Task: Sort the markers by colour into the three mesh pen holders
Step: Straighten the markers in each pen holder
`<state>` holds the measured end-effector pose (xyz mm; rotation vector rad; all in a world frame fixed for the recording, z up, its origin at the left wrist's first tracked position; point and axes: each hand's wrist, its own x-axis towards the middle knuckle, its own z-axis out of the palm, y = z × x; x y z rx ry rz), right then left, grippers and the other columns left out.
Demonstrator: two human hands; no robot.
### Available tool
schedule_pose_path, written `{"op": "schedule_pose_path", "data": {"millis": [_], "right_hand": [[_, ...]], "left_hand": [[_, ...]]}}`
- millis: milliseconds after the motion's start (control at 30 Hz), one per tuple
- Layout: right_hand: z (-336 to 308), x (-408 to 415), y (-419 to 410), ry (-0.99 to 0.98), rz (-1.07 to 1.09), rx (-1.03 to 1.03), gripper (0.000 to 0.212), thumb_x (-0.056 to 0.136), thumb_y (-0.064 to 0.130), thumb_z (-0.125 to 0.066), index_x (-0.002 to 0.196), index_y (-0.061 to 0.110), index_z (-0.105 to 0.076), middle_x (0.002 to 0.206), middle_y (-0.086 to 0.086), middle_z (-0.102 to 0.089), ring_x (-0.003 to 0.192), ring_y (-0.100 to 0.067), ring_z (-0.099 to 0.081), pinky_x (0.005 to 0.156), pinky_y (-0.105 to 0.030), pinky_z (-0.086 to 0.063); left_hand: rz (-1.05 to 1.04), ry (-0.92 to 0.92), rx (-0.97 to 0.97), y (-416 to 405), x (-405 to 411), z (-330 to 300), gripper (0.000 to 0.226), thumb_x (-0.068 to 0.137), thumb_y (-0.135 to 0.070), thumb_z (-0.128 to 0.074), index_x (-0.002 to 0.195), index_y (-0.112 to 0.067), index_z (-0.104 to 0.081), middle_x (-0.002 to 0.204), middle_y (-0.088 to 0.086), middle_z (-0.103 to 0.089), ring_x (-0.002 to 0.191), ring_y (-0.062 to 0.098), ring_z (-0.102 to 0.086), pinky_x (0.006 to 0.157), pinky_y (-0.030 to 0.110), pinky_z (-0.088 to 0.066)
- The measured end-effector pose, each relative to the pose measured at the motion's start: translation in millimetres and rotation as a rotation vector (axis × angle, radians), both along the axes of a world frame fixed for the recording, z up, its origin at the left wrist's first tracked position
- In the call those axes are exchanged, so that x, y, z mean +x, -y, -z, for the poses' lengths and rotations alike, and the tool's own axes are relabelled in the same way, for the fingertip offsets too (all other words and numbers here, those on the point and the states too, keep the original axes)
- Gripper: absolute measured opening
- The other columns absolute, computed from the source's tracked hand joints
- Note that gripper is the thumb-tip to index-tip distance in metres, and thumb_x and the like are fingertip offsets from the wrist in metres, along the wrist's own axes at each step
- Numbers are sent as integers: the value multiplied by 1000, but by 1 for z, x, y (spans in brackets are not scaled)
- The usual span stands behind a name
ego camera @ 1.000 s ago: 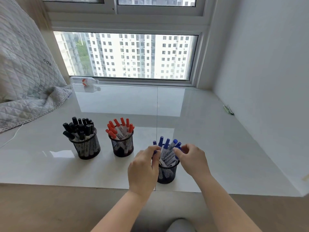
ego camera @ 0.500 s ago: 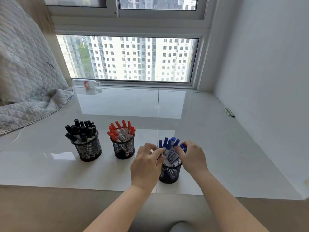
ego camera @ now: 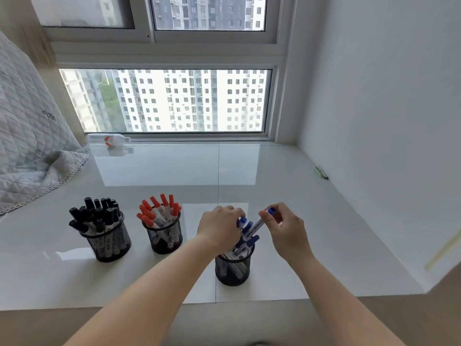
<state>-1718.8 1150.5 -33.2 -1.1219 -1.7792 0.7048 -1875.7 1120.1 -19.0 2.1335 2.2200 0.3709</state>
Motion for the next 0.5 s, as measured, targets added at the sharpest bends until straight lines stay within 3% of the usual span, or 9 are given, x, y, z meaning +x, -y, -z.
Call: {"op": "schedule_pose_path", "data": {"millis": [100,233,367,500], "right_hand": [[-4,7,-3,-15,-15,-9,18,86,35,-60,77,20,-56,62,6,-56,53,-6,-46,52,-15,-36],[-10,14,-5,-71,-16,-10,18,87,37,-58,76,23,-55,65,-4,-61,59,-18,-53,57,-27,-42],[-20,18,-5,-216,48,24,21,89,37,-53,71,26,-48,54,5,-51,48,-4,-45,49,-15,-37],[-28,21,-6,-401,139,-10,25,93,34,-49,71,21,-47,53,4,-45,42,-3,-37,42,-13,-32]], "left_hand": [[-1,3,17,-5,5,-1,25,87,-25,-44,108,-28,-58,106,-5,-60,97,21,-57,74,31,-39],[9,1,23,-9,9,-3,24,87,-28,-45,105,-28,-60,106,-5,-61,97,20,-57,73,29,-37],[20,39,21,-8,6,-4,21,86,-31,-50,103,-28,-62,109,-5,-59,98,19,-56,73,27,-37],[60,157,172,-1,1,-5,16,86,-36,-56,98,-27,-63,106,-9,-53,98,11,-51,71,25,-36]]}}
